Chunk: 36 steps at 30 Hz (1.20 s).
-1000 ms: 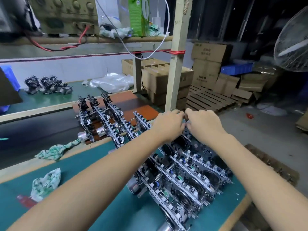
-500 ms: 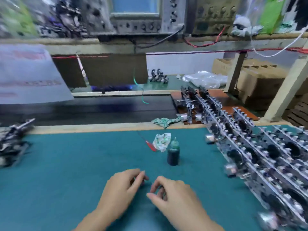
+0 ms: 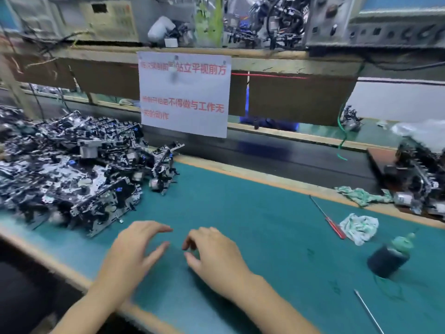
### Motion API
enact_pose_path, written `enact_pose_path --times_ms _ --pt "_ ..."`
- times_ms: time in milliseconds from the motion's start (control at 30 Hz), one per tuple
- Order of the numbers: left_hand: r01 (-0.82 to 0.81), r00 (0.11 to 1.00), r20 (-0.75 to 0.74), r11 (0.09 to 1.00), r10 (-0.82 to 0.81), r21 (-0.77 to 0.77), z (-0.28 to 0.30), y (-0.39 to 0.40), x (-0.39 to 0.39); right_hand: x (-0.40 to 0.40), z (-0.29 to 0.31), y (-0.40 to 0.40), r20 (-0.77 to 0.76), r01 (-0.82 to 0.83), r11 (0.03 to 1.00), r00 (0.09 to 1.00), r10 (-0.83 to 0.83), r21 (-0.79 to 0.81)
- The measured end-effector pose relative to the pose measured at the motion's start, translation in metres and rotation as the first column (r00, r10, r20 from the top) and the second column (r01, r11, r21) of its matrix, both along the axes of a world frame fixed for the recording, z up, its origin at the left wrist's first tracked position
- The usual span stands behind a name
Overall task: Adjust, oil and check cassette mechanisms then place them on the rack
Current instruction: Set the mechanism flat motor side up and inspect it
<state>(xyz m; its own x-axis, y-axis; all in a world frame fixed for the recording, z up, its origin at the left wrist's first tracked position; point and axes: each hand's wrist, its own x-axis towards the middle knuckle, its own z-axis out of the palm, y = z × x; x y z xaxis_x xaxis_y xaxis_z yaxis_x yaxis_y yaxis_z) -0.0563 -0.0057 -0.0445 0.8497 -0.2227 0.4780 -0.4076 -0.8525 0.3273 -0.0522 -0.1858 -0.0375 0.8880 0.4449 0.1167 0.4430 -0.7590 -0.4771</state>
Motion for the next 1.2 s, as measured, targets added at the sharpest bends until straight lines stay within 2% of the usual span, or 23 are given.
enact_pose_path --times_ms 133,300,433,567,700,800,933,1000,1067,1133,1200 --pt "-0.268 0.956 0.166 0.951 0.243 0.152 0.028 0.058 0.024 0.041 0.012 0.067 0.212 -0.131 0.987 0.966 0.148 -0.093" --pt "-0.457 0.888 0.068 0.856 0.454 0.241 0.027 0.090 0.050 0.087 0.026 0.134 0.483 -0.124 0.955 0.840 0.246 -0.270" --pt "-0.457 0.883 0.002 0.860 0.469 0.227 0.025 0.104 0.059 0.111 0.027 0.154 0.499 -0.072 0.911 0.818 0.287 -0.406" --pt "-0.356 0.928 -0.038 0.910 0.371 0.211 0.029 0.107 0.053 0.111 0.025 0.149 0.551 -0.037 0.890 0.773 0.314 -0.455" --pt "-0.218 0.974 0.109 0.946 0.197 0.239 0.024 0.103 0.034 0.103 0.031 0.129 0.591 -0.085 0.892 0.721 0.363 -0.445" --pt "-0.120 0.975 0.217 0.947 0.055 0.299 0.032 0.089 0.025 0.093 0.038 0.100 0.491 -0.184 0.882 0.773 0.402 -0.433" --pt "0.065 0.986 0.116 0.910 -0.123 0.409 0.044 0.047 0.010 0.060 0.041 0.039 0.349 -0.215 0.912 0.874 0.339 -0.348" --pt "0.146 0.972 0.112 0.900 -0.208 0.412 0.045 0.020 0.007 0.041 0.042 0.005 0.320 -0.193 0.925 0.899 0.301 -0.327" --pt "0.210 0.939 0.173 0.895 -0.297 0.394 0.043 -0.009 0.005 0.022 0.044 -0.029 0.317 -0.140 0.938 0.917 0.244 -0.318" --pt "0.280 0.878 0.271 0.882 -0.395 0.379 0.037 -0.040 0.005 0.003 0.043 -0.064 0.384 -0.029 0.947 0.910 0.158 -0.321" --pt "0.332 0.798 0.368 0.858 -0.477 0.392 0.030 -0.070 0.007 -0.016 0.036 -0.093 0.516 0.101 0.942 0.852 0.083 -0.319"
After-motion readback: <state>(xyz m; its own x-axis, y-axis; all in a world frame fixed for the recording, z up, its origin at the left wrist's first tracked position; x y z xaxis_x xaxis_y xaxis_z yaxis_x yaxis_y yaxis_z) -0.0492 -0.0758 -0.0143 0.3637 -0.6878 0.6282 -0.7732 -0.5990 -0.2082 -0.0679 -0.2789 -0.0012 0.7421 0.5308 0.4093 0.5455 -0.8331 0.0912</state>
